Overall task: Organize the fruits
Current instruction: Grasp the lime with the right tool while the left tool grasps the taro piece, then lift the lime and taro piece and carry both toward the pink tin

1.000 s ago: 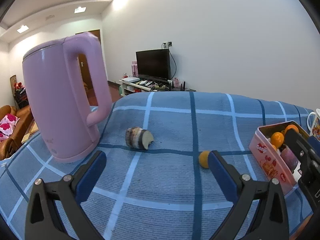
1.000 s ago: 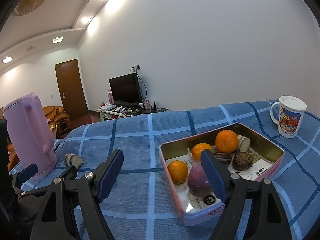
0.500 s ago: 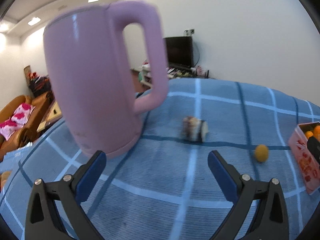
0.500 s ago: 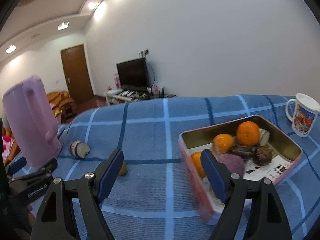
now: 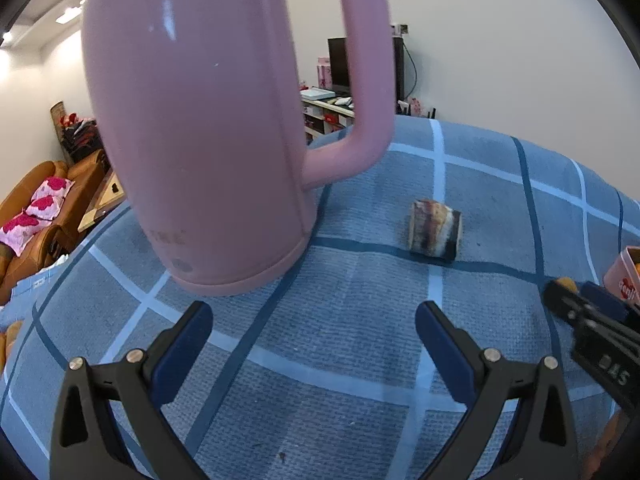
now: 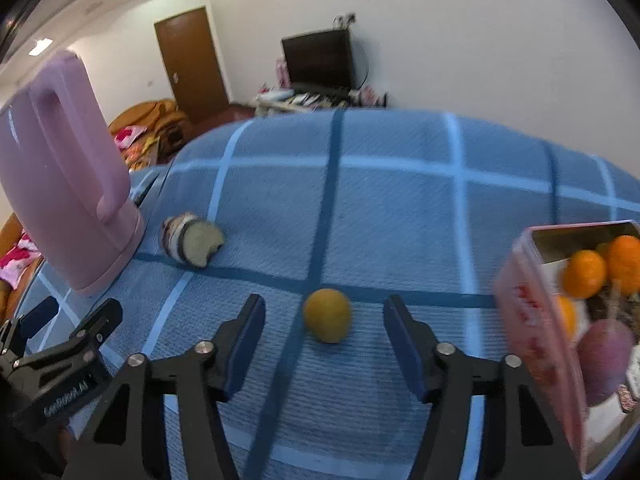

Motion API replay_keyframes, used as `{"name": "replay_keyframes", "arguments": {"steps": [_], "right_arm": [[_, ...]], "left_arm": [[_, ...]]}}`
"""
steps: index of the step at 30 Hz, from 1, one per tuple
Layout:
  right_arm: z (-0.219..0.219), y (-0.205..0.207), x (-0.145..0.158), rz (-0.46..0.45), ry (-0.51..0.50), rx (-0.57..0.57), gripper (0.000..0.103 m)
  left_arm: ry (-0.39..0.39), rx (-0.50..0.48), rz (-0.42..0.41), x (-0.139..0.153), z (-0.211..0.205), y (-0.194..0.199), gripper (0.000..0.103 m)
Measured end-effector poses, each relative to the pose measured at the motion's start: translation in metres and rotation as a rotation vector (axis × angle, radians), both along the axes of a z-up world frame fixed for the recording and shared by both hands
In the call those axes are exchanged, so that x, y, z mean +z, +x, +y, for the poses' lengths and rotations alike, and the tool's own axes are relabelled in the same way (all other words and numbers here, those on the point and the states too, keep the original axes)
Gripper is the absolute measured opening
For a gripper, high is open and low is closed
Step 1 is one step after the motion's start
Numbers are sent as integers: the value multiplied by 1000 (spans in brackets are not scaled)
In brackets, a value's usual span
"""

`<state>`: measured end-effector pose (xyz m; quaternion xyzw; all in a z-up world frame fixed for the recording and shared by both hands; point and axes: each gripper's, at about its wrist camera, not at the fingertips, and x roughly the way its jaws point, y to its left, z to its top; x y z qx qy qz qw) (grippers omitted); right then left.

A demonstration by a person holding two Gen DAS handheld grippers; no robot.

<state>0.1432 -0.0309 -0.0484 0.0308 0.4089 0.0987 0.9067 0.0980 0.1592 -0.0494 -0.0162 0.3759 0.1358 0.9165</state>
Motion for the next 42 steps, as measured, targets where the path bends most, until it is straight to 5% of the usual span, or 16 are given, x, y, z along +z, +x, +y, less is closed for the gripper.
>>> {"name": "replay_keyframes", "arguments": {"steps": [7,10,14,17,25,30,35,40,42], "right_arm": [[-4,6,-7,44,51,34,46],[-11,8,-7,50,71,33,28],[-23,5,-6,38,138,21,28],[-31,-6,3,-41,160,15,28],[-34,-24,37,-301,10,-57,28],[-33,-23,36,-309,4,-45,28],[-34,-17,34,-281,18,-43,28],[-34,-15,37,-279,9,-36,28],[-32,-18,37,-285,1,-33,28]], "left_arm": [[28,-49,20,-1,-14,6,103],[23,-75,20,-1,-18,8,103],[-2,-104,13,0,-24,7,103],[-46,-136,-25,5,-31,8,103],[-53,-169,-10,12,-59,60,102],[-40,-158,62,-4,-67,99,93],[-110,-177,134,-16,-65,122,77],[-141,-189,109,-13,-63,122,50],[-156,-198,101,-12,-61,116,49]]}}
